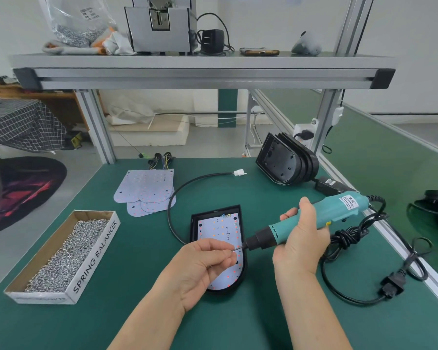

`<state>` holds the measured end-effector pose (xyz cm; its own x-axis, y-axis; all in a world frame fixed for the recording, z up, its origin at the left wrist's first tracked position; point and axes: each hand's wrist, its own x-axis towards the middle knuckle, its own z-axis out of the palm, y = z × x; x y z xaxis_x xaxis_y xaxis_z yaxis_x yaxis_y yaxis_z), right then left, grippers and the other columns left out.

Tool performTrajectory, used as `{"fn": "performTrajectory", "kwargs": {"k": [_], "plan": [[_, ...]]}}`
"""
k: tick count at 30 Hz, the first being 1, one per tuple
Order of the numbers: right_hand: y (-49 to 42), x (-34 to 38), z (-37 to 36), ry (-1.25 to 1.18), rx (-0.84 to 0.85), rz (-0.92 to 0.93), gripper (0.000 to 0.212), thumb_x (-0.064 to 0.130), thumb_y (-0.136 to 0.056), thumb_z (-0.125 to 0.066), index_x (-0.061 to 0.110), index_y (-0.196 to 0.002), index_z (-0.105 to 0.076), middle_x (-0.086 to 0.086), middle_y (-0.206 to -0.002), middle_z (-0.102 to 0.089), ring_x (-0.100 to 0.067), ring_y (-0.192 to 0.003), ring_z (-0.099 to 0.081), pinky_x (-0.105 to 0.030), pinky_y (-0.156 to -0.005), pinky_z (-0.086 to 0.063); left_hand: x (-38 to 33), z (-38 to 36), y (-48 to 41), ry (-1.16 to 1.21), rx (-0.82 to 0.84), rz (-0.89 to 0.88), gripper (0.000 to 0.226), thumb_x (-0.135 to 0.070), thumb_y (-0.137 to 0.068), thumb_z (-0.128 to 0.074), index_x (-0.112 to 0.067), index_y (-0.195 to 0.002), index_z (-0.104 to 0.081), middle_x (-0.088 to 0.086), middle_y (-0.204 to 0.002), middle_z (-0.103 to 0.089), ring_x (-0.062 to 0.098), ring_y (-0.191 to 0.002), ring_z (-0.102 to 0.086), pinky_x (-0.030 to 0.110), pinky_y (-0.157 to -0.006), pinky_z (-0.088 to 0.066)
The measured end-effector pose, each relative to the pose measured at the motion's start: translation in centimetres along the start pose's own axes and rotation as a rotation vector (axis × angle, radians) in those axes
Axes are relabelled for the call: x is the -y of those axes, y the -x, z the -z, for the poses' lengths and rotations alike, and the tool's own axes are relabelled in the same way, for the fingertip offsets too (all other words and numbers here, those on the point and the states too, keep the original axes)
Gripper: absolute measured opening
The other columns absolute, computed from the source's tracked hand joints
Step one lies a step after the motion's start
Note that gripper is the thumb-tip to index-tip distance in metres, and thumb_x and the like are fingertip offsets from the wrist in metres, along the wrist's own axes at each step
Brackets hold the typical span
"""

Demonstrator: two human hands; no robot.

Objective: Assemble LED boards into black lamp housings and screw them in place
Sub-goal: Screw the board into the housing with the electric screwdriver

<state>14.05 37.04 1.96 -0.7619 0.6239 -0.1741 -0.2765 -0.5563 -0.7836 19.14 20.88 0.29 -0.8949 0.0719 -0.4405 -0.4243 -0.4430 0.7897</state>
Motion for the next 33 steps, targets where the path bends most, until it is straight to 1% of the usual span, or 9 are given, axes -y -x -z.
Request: {"fn": "performTrajectory", "kwargs": {"k": [9, 15, 18, 22, 26, 29, 30, 31, 33], "plan": [[-0.1, -0.1, 0.2, -0.008, -0.002, -0.009, 0.014, 0.024, -0.092, -0.067, 0.019, -0.091, -0.054, 0.004, -0.061, -0.055, -0.013, -0.056, -0.056, -0.027, -0.059, -0.047, 0.2, -0.1, -0.1, -0.004, -0.007, -0.01, 0.013, 0.018, -0.084, -0.062, 0.01, -0.081, -0.071, 0.024, -0.08, -0.069, 0.023, -0.065, -0.072, 0.018, -0.057, -0.057], [-0.1, -0.2, 0.2, -0.006, -0.005, -0.002, 0.014, 0.023, -0.091, -0.067, 0.018, -0.093, -0.055, 0.003, -0.06, -0.055, -0.013, -0.055, -0.056, -0.028, -0.061, -0.047, 0.4, -0.1, 0.0, 0.032, -0.006, -0.005, 0.018, 0.017, -0.084, -0.062, 0.007, -0.075, -0.074, 0.024, -0.08, -0.069, 0.024, -0.066, -0.072, 0.018, -0.057, -0.057], [-0.1, -0.3, 0.1, -0.006, -0.016, 0.002, 0.014, 0.023, -0.091, -0.067, 0.019, -0.092, -0.054, 0.004, -0.059, -0.055, -0.013, -0.055, -0.056, -0.027, -0.058, -0.047, 0.9, -0.4, 0.1, -0.015, -0.032, -0.098, 0.019, 0.016, -0.082, -0.067, 0.001, -0.073, -0.075, 0.021, -0.08, -0.071, 0.025, -0.071, -0.073, 0.019, -0.063, -0.057], [-0.3, -0.3, 0.0, -0.009, -0.038, -0.006, 0.012, 0.025, -0.091, -0.067, 0.02, -0.091, -0.055, 0.006, -0.058, -0.055, -0.011, -0.053, -0.056, -0.024, -0.056, -0.047, 2.2, -1.1, 0.2, -0.289, -0.106, -0.31, 0.024, 0.005, -0.084, -0.071, -0.015, -0.071, -0.074, 0.014, -0.077, -0.074, 0.019, -0.071, -0.071, 0.016, -0.068, -0.054], [-0.3, -0.3, -0.1, -0.002, -0.045, -0.004, 0.013, 0.024, -0.091, -0.066, 0.019, -0.091, -0.054, 0.005, -0.058, -0.054, -0.012, -0.054, -0.055, -0.025, -0.056, -0.046, 2.5, -1.0, 0.2, -0.333, -0.106, -0.353, 0.02, 0.0, -0.086, -0.071, -0.018, -0.077, -0.075, 0.012, -0.08, -0.075, 0.017, -0.072, -0.071, 0.015, -0.071, -0.053], [-0.4, 0.0, -0.1, -0.012, -0.027, 0.012, 0.014, 0.024, -0.091, -0.066, 0.019, -0.092, -0.054, 0.005, -0.058, -0.054, -0.012, -0.053, -0.055, -0.026, -0.059, -0.046, 1.7, -0.2, 0.0, -0.357, -0.016, -0.303, 0.018, -0.008, -0.086, -0.075, -0.02, -0.099, -0.072, 0.01, -0.086, -0.077, 0.02, -0.076, -0.074, 0.017, -0.068, -0.053], [-0.4, 0.1, -0.2, -0.014, -0.016, 0.024, 0.015, 0.025, -0.091, -0.066, 0.019, -0.09, -0.053, 0.005, -0.058, -0.054, -0.011, -0.053, -0.055, -0.026, -0.058, -0.046, 1.3, 0.4, -0.2, -0.37, -0.031, -0.29, 0.024, -0.013, -0.085, -0.078, -0.019, -0.107, -0.068, 0.01, -0.085, -0.077, 0.019, -0.072, -0.073, 0.017, -0.064, -0.053], [-0.3, 0.2, -0.2, -0.014, -0.002, 0.037, 0.015, 0.025, -0.09, -0.066, 0.019, -0.09, -0.053, 0.005, -0.059, -0.054, -0.011, -0.053, -0.055, -0.025, -0.057, -0.047, 0.9, 1.2, -0.5, -0.378, -0.096, -0.29, 0.027, -0.02, -0.084, -0.079, -0.018, -0.108, -0.066, 0.008, -0.082, -0.077, 0.017, -0.064, -0.07, 0.018, -0.057, -0.052], [-0.2, 0.4, -0.3, -0.018, 0.026, 0.069, 0.016, 0.026, -0.09, -0.067, 0.018, -0.092, -0.053, 0.004, -0.06, -0.055, -0.012, -0.054, -0.055, -0.023, -0.053, -0.048, 0.0, 3.1, -1.3, -0.462, -0.355, -0.327, 0.019, -0.031, -0.088, -0.075, -0.015, -0.096, -0.068, 0.004, -0.071, -0.074, 0.012, -0.05, -0.058, 0.022, -0.046, -0.045]]}}
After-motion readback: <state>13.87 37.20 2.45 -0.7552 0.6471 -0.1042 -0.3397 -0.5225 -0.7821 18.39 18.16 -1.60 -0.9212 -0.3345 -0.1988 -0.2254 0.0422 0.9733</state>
